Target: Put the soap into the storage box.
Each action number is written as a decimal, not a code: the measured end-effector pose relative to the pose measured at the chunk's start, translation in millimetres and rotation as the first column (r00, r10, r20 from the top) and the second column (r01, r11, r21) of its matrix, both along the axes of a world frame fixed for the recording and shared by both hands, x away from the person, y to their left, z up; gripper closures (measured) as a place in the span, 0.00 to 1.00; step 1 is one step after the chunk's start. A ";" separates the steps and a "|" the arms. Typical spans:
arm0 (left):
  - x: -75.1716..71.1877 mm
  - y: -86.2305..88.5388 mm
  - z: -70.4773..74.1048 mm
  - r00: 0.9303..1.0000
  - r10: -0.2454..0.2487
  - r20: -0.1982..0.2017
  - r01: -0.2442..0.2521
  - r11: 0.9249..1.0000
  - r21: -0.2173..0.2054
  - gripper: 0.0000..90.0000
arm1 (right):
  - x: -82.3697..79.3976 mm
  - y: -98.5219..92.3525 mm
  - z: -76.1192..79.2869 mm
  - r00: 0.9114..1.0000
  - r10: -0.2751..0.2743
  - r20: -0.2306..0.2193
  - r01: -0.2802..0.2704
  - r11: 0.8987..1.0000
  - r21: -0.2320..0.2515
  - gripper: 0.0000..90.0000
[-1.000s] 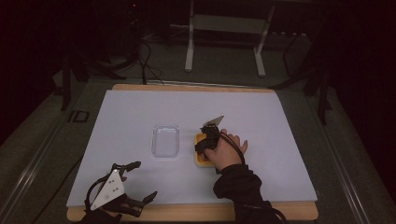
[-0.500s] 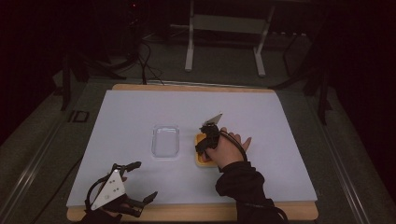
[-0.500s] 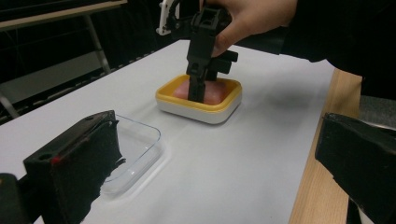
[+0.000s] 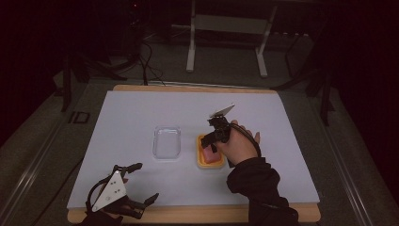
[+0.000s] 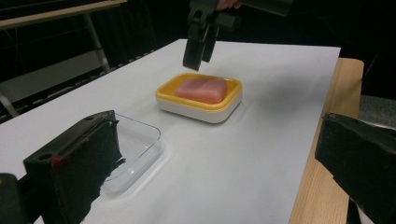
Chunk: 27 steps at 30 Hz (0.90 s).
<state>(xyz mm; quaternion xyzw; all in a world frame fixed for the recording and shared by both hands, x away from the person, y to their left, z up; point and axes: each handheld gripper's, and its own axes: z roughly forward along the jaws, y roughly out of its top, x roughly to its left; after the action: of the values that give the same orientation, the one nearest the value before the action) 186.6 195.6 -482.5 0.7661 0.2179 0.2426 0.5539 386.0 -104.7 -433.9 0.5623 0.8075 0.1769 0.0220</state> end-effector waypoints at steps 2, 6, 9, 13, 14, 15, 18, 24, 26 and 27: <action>0.1 -0.1 -0.1 1.000 0.000 -0.001 0.000 1.000 0.001 0.01 | -1.1 -5.0 3.0 0.998 0.050 0.032 -0.050 0.999 0.008 0.32; 0.4 -0.3 -0.3 1.000 0.002 -0.002 -0.002 1.000 0.003 0.01 | -0.9 -12.1 4.3 0.987 0.137 0.084 -0.139 0.990 0.009 0.29; 0.4 -0.2 -0.4 1.000 0.002 -0.003 -0.002 1.000 0.003 0.01 | -1.3 -22.4 4.3 0.962 0.243 0.127 -0.246 0.969 0.010 0.27; 0.6 -0.2 -0.5 1.000 0.000 -0.005 0.000 1.000 0.005 0.01 | -2.6 -31.1 2.4 0.935 0.314 0.163 -0.323 0.946 0.030 0.26; 0.5 -0.2 -0.5 1.000 0.000 -0.005 0.000 1.000 0.005 0.01 | -3.8 -35.7 0.6 0.925 0.339 0.170 -0.350 0.936 0.043 0.22; 0.3 -0.2 -0.6 1.000 0.000 -0.005 0.000 1.000 0.005 0.01 | -3.8 -35.7 0.6 0.925 0.339 0.170 -0.350 0.936 0.043 0.22; 0.2 0.0 -0.5 1.000 0.001 -0.004 -0.001 1.000 0.005 0.01 | -7.2 -45.6 -1.7 0.921 0.338 0.191 -0.348 0.937 0.020 0.22; 0.2 -0.6 -0.8 1.000 0.001 -0.004 -0.001 1.000 0.010 0.01 | -14.4 -71.5 -4.8 0.908 0.336 0.251 -0.354 0.935 0.027 0.20; 0.3 -0.5 -0.8 1.000 0.003 -0.004 -0.003 1.000 0.008 0.01 | -17.4 -84.9 -7.7 0.917 0.308 0.253 -0.330 0.942 0.051 0.20; 0.3 -0.5 -0.8 1.000 0.003 -0.004 -0.003 1.000 0.008 0.01 | -17.4 -84.9 -7.7 0.917 0.308 0.253 -0.330 0.942 0.051 0.20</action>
<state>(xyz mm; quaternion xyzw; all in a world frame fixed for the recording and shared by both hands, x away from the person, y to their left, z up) 186.9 195.0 -483.3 0.7685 0.2193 0.2427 0.5499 368.6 -189.5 -441.6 0.3976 0.8707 0.2822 0.0649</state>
